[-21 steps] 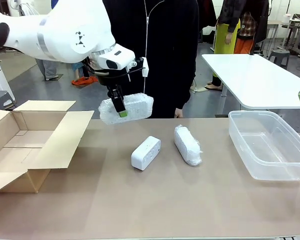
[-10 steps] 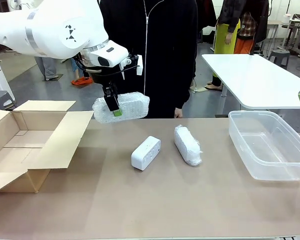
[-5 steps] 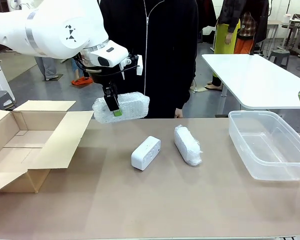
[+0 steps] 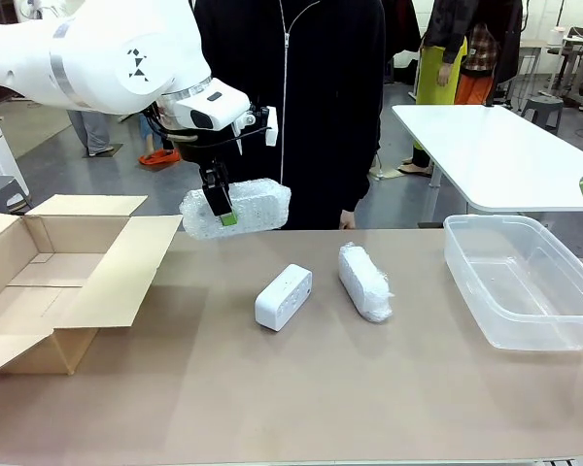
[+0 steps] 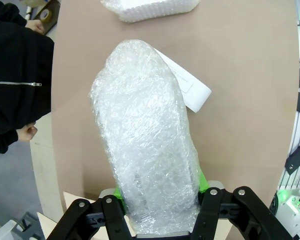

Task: Separate and place wrapped and unwrapped clocks.
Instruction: If the picked Digital clock is wrapped, place it in the Package Box ; if not, place it in the Organizing box.

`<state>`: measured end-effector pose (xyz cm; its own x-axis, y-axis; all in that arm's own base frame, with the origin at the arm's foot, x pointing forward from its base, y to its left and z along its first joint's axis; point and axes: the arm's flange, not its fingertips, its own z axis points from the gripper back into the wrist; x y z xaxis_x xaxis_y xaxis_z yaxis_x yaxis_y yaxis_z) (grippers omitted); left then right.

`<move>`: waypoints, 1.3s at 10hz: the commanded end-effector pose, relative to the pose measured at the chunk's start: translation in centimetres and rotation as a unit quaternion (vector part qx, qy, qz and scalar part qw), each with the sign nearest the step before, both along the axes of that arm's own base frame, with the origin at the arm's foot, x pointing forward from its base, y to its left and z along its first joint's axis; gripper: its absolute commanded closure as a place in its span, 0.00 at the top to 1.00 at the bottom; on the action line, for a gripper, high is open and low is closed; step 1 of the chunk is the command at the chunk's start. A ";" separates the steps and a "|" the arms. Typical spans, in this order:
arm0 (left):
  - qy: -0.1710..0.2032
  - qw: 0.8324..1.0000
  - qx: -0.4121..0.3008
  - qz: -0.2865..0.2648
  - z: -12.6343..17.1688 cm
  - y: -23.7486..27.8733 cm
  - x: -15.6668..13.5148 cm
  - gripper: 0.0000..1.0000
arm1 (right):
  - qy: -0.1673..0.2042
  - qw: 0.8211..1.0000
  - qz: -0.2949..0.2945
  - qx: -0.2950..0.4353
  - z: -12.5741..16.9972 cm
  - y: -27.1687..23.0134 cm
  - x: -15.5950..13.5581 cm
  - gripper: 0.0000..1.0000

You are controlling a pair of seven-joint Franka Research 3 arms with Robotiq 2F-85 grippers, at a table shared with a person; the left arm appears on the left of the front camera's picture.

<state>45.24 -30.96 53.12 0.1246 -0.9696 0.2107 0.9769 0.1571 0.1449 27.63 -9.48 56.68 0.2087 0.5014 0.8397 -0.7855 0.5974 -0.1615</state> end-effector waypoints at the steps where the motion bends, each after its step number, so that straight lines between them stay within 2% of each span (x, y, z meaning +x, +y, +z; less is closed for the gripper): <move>1: -0.035 0.996 -0.008 0.080 2.6 0.5 -0.4 0.55 | -0.003 1.000 0.009 0.005 -0.1 0.0 0.2 1.00; 3: -0.084 0.980 -0.016 0.177 5.6 3.3 -1.9 0.55 | -0.003 1.000 0.009 0.005 -0.1 0.0 0.2 1.00; 4: -0.102 0.972 -0.026 0.210 7.0 6.1 -3.2 0.55 | -0.003 1.000 0.009 0.005 -0.1 0.0 0.2 1.00; 6: -0.130 0.956 -0.034 0.262 7.9 11.9 -5.6 0.55 | -0.003 1.000 0.009 0.005 -0.1 0.0 0.2 1.00; 9: -0.160 0.920 -0.072 0.351 6.8 20.5 -8.5 0.55 | -0.003 1.000 0.009 0.005 -0.1 0.0 0.2 1.00; 11: -0.168 0.899 -0.094 0.392 5.1 24.4 -8.6 0.55 | -0.003 1.000 0.009 0.005 -0.1 0.0 0.2 1.00; 13: -0.161 0.887 -0.090 0.423 3.0 27.5 -7.5 0.55 | -0.003 1.000 0.009 0.005 -0.1 0.0 0.2 1.00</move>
